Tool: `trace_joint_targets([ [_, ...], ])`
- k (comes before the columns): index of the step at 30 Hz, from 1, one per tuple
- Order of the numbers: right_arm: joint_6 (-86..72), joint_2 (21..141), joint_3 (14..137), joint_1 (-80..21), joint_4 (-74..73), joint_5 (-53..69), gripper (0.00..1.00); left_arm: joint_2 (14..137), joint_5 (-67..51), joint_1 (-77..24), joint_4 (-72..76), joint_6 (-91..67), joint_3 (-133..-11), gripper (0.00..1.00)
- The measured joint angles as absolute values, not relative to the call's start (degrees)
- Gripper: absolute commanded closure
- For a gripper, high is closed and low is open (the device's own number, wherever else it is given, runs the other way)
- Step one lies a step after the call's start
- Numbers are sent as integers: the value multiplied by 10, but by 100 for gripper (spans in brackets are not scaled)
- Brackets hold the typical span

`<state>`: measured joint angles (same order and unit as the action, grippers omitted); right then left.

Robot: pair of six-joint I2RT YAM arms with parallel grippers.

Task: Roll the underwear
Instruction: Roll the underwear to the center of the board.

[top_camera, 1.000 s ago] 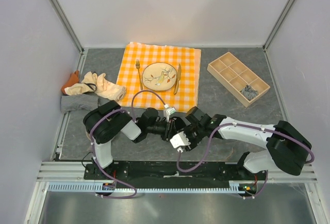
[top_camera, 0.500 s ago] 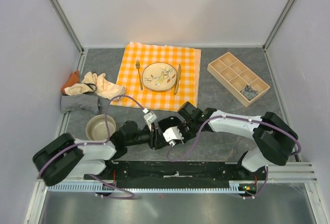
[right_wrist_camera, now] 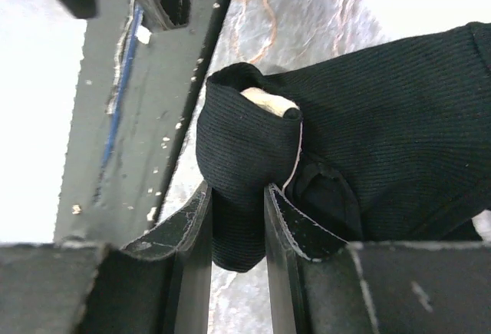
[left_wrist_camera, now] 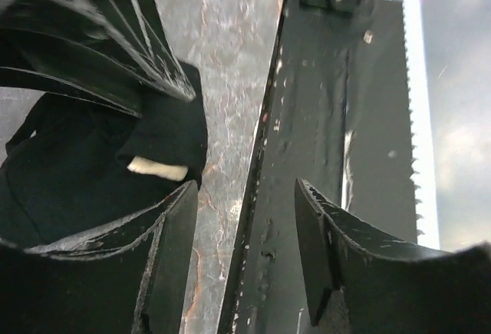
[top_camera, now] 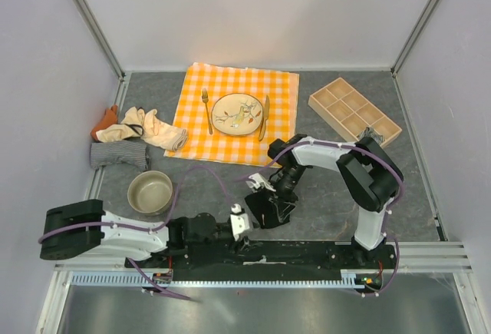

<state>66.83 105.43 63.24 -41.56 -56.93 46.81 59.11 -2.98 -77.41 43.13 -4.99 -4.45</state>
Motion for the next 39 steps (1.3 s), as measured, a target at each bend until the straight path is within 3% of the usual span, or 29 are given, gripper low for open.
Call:
trace_joint_targets([
  [10,658,1113,647,-397,-667,498,77,748,84,-841,379,96,-163,37],
  [19,642,1115,647,-397,-667,497,76,817,96,-844,356,136,-208,38],
  [23,638,1115,647,-397,-665,497,75,856,105,-844,345,140,-231,53],
  [24,637,1115,647,-397,-665,497,73,864,108,-844,343,141,-237,74],
  [26,634,1115,647,-397,-667,494,70,878,120,-843,336,139,-248,98],
  [33,607,1093,646,-387,-657,479,54,882,130,-840,313,104,-259,98],
  [39,561,953,618,-325,-562,438,41,870,40,-767,310,6,-255,98],
])
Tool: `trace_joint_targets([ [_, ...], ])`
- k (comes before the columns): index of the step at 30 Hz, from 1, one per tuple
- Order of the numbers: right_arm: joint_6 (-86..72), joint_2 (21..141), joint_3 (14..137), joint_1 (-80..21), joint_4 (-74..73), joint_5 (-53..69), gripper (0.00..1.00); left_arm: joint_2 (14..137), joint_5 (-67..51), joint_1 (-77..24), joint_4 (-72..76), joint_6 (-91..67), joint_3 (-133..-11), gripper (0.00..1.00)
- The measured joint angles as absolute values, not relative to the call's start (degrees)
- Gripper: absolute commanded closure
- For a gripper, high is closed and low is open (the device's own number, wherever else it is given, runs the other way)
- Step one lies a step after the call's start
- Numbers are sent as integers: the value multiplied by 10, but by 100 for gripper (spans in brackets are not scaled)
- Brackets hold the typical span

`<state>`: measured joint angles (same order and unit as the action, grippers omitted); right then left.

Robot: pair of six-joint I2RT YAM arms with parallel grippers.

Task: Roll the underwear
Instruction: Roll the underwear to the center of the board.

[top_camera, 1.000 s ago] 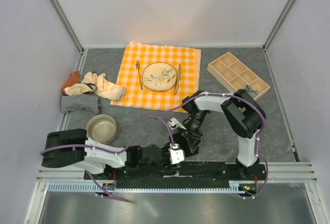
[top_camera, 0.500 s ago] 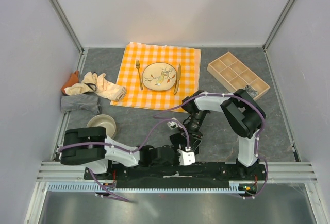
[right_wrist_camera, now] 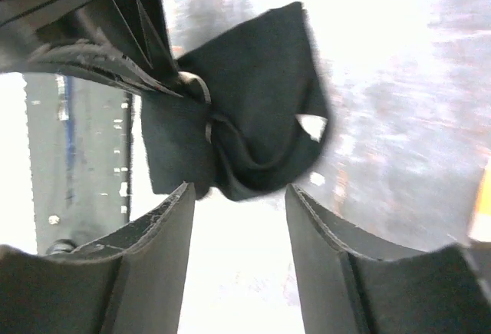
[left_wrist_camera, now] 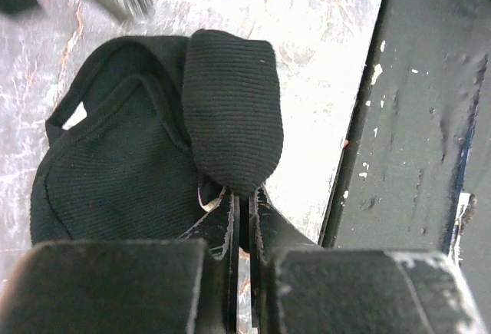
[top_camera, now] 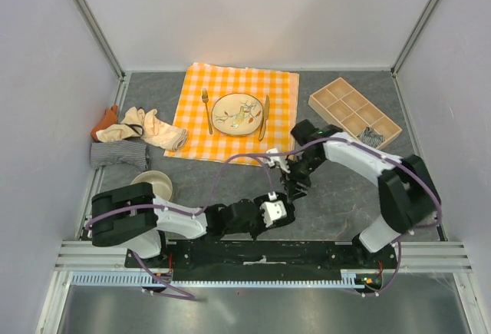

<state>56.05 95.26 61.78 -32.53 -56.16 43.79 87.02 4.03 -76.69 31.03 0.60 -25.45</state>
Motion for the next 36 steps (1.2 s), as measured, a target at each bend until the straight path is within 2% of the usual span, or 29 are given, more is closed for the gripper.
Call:
trace_joint_targets([
  [6,551,808,572,-293,-475,414,41,876,-111,-665,343,-93,-237,98],
  [8,572,784,552,-294,-469,421,36,889,-159,-630,365,-127,-230,98],
  [11,611,749,504,-304,-461,431,34,923,-239,-576,398,-183,-230,98],
  [18,628,725,430,-434,-397,376,34,1024,-381,-505,407,-273,-303,98],
  [24,633,731,411,-465,-343,304,36,1046,-422,-486,388,-302,-326,97],
  [27,643,736,396,-469,-326,269,39,1047,-426,-480,380,-311,-330,92],
  [30,652,740,391,-473,-308,248,58,1046,-425,-474,376,-322,-331,75],
  [31,654,742,389,-473,-302,243,68,1046,-424,-473,376,-326,-330,65],
  [32,657,745,388,-473,-298,240,71,1044,-421,-471,377,-333,-328,58],
  [35,654,763,393,-474,-288,234,77,1015,-405,-469,378,-346,-309,46],
  [36,653,773,401,-474,-288,235,77,997,-392,-469,378,-347,-298,45],
])
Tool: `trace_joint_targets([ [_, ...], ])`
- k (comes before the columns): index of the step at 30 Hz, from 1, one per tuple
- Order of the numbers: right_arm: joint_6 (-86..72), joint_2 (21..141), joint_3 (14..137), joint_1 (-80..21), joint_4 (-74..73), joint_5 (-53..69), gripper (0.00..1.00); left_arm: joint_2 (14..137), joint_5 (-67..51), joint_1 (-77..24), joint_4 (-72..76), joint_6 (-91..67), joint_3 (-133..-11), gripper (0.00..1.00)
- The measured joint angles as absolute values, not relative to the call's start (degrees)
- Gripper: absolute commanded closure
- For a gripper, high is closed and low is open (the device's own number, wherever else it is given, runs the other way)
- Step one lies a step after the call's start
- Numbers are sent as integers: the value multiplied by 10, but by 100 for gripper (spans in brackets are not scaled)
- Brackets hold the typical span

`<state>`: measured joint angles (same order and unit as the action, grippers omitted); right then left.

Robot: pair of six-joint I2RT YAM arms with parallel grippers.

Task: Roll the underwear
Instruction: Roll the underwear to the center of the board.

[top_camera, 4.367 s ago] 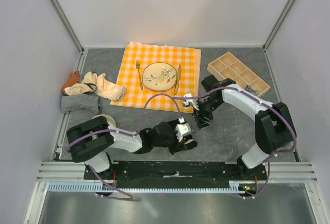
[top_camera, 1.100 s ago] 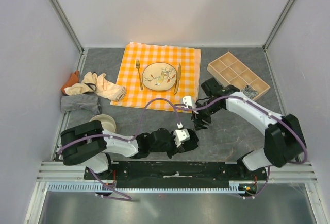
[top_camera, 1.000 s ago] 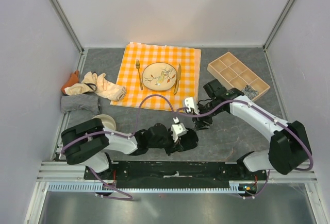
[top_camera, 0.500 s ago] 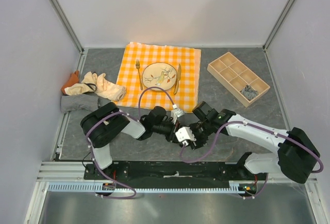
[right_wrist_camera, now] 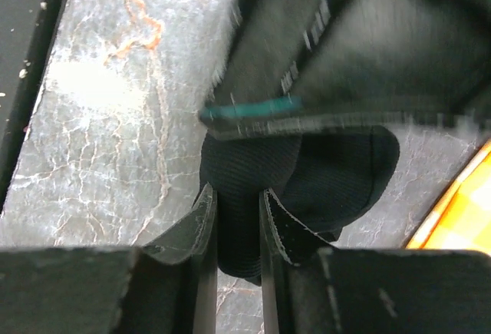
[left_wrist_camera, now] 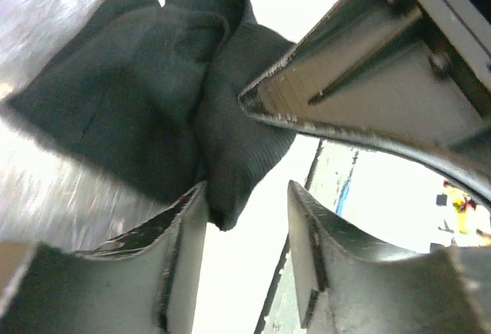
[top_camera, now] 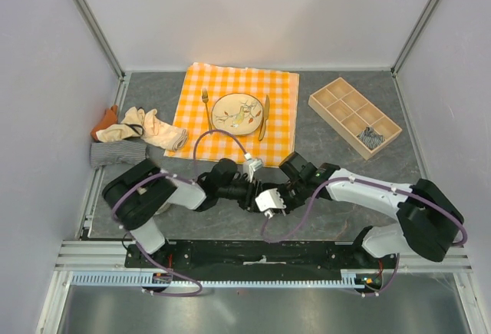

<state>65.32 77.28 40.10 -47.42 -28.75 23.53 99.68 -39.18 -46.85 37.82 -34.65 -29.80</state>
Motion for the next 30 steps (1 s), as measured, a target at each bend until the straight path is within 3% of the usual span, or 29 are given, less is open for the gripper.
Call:
trace_joint_targets([
  [9,664,913,530,-367,-423,381,78,675,-235,-496,356,-279,-95,35],
  [12,690,989,587,-328,-503,446,78,629,-217,-502,357,-254,-76,32],
  [21,714,1145,659,-284,-701,533,77,664,-169,-573,375,-154,-82,30],
  [30,713,1168,661,-281,-736,533,76,788,-111,-694,406,27,-171,30],
])
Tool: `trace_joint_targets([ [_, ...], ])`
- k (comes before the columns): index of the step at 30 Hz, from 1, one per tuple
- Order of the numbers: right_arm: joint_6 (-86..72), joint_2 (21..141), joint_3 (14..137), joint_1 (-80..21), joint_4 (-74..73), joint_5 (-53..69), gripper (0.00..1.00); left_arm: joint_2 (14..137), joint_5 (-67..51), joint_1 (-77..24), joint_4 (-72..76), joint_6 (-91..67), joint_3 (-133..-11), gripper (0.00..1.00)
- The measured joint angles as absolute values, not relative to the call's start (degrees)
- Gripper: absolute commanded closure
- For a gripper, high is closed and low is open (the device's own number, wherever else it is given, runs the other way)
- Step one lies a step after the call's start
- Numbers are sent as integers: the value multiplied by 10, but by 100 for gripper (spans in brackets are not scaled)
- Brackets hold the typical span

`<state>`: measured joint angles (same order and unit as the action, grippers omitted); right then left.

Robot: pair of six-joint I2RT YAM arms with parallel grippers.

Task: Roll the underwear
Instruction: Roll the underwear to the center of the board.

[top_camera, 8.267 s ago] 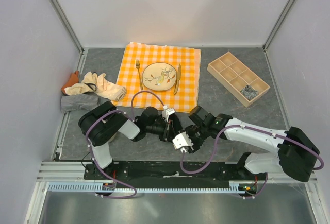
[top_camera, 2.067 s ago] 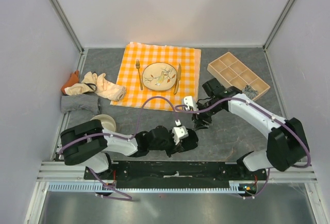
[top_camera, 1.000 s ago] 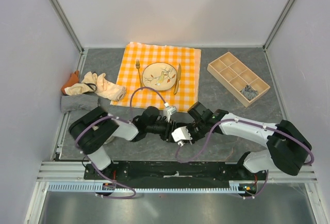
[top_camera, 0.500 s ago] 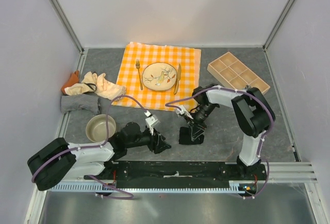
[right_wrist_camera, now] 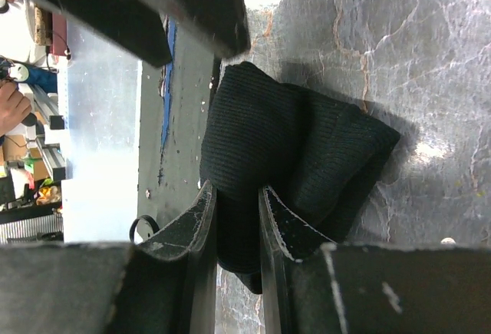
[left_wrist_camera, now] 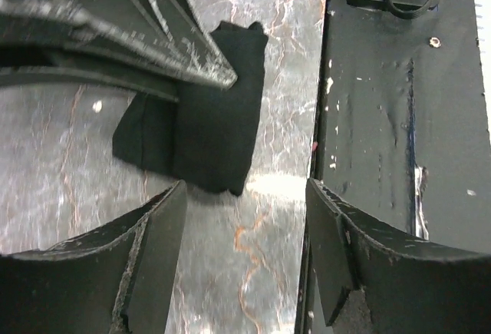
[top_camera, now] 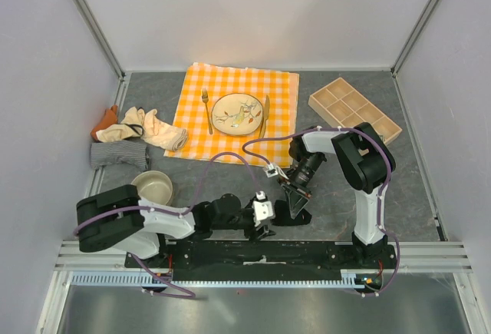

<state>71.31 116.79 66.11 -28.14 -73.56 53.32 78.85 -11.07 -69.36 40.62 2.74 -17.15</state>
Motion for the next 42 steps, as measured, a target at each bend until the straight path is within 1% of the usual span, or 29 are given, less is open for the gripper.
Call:
trace_joint_targets([
  [5,707,1168,661,-281,-734,532,75,862,-90,-722,407,74,-229,30],
  [9,703,1167,659,-281,-731,531,75,919,-59,-735,392,101,-277,32],
  [10,702,1166,657,-281,-731,530,75,931,-49,-737,389,107,-288,36],
  [12,701,1162,653,-281,-728,529,73,951,-27,-740,374,117,-306,49],
  [13,700,1160,651,-281,-726,529,72,958,-17,-741,368,120,-313,68],
  [14,698,1157,649,-281,-723,527,70,966,-15,-741,358,122,-321,76],
  [15,696,1151,647,-280,-720,523,67,971,-13,-743,348,126,-328,83],
  [16,693,1147,645,-279,-719,519,65,973,-10,-745,344,128,-332,98],
  [17,690,1140,642,-278,-717,513,62,974,-8,-747,333,130,-338,98],
  [18,688,1133,639,-277,-714,506,57,974,-6,-747,323,130,-345,98],
  [20,678,1110,631,-273,-702,492,51,979,0,-747,304,129,-361,98],
  [21,673,1096,628,-270,-692,484,46,982,2,-747,297,129,-368,98],
  [23,657,1064,622,-263,-668,465,42,989,11,-746,283,129,-383,98],
  [24,648,1044,620,-259,-657,456,38,991,14,-745,274,129,-389,98],
  [26,628,1002,620,-245,-633,438,32,994,15,-745,259,128,-401,98],
  [27,618,981,620,-239,-623,431,26,996,15,-745,254,128,-405,98],
  [29,597,948,619,-229,-610,415,22,999,16,-745,239,127,-416,98],
  [30,587,936,617,-227,-604,409,17,1000,16,-745,234,127,-420,98],
  [33,552,921,604,-227,-582,394,13,1009,17,-745,211,127,-441,98],
  [35,531,928,594,-228,-571,387,12,1015,17,-745,197,127,-455,98],
  [37,517,945,588,-228,-566,383,11,1019,19,-745,185,127,-465,98],
  [38,512,956,587,-228,-564,381,7,1020,19,-745,178,127,-469,98],
  [42,499,998,588,-230,-568,384,6,1021,21,-745,164,127,-477,98],
])
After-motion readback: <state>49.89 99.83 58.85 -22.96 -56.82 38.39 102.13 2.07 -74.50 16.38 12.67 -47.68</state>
